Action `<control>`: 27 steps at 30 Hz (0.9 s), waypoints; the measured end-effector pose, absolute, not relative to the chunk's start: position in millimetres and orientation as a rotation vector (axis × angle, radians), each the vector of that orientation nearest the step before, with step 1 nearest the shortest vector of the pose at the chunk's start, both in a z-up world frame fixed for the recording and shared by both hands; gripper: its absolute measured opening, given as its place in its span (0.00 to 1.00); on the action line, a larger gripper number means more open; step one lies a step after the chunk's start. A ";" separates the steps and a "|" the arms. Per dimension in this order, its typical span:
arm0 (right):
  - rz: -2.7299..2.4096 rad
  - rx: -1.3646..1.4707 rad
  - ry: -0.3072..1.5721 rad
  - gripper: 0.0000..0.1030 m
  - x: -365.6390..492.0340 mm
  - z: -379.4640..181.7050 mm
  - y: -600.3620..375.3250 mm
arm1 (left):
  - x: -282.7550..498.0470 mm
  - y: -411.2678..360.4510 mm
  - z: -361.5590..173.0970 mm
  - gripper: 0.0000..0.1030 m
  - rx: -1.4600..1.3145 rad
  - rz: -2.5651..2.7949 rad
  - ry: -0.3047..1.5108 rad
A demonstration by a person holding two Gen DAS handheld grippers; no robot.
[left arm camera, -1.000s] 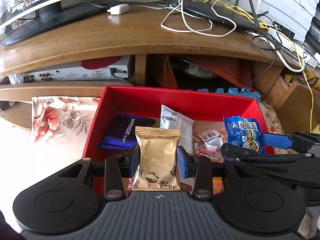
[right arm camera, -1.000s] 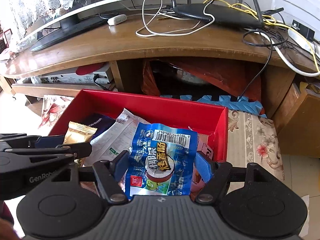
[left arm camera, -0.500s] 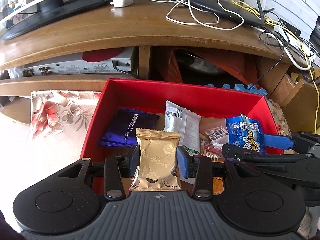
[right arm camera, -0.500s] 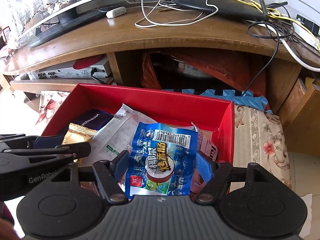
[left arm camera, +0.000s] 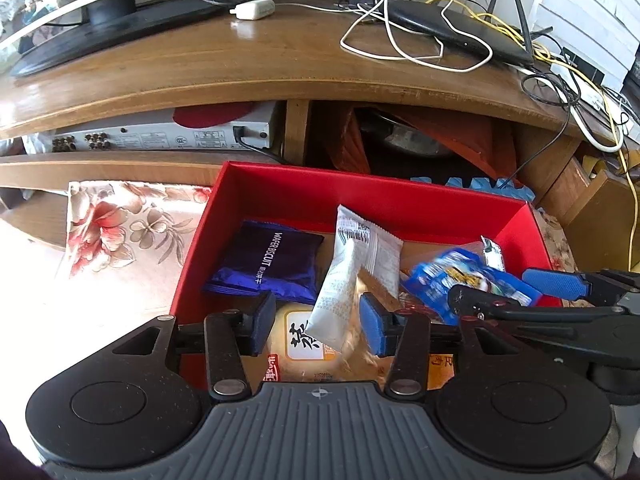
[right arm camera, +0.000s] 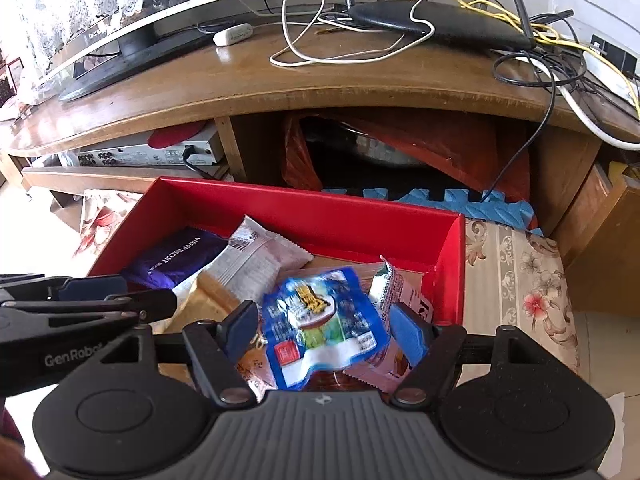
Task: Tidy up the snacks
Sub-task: 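Drop both packets into the red box by opening both tools, then move both open tools away from the box toward the packets on the mat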
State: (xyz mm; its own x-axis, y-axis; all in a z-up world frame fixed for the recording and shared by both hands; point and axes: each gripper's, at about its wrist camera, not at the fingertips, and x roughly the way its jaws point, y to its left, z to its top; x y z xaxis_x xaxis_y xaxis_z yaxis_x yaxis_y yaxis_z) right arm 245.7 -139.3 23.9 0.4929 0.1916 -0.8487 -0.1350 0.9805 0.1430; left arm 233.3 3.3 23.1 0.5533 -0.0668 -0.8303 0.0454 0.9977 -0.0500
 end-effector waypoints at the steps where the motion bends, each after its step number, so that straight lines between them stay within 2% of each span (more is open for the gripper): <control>1: 0.193 0.062 1.034 0.67 245.1 24.8 -140.3 | 232.3 2.6 23.4 0.55 -0.023 -0.070 0.983; 17: 0.146 0.063 1.012 0.67 206.4 44.1 -174.7 | 197.9 -28.6 37.2 0.59 -0.017 -0.180 0.971; 27: 0.116 0.042 1.049 0.67 163.5 42.8 -208.5 | 163.8 -64.1 25.8 0.60 0.011 -0.265 0.999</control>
State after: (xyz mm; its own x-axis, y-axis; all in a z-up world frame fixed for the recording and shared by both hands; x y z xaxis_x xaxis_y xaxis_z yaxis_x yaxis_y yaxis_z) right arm 163.5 -208.5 42.8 0.4928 0.1154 -0.8625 -0.0757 0.9931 0.0896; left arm 163.8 -64.1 25.8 0.5118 -0.2154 -0.8316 0.2251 0.9679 -0.1121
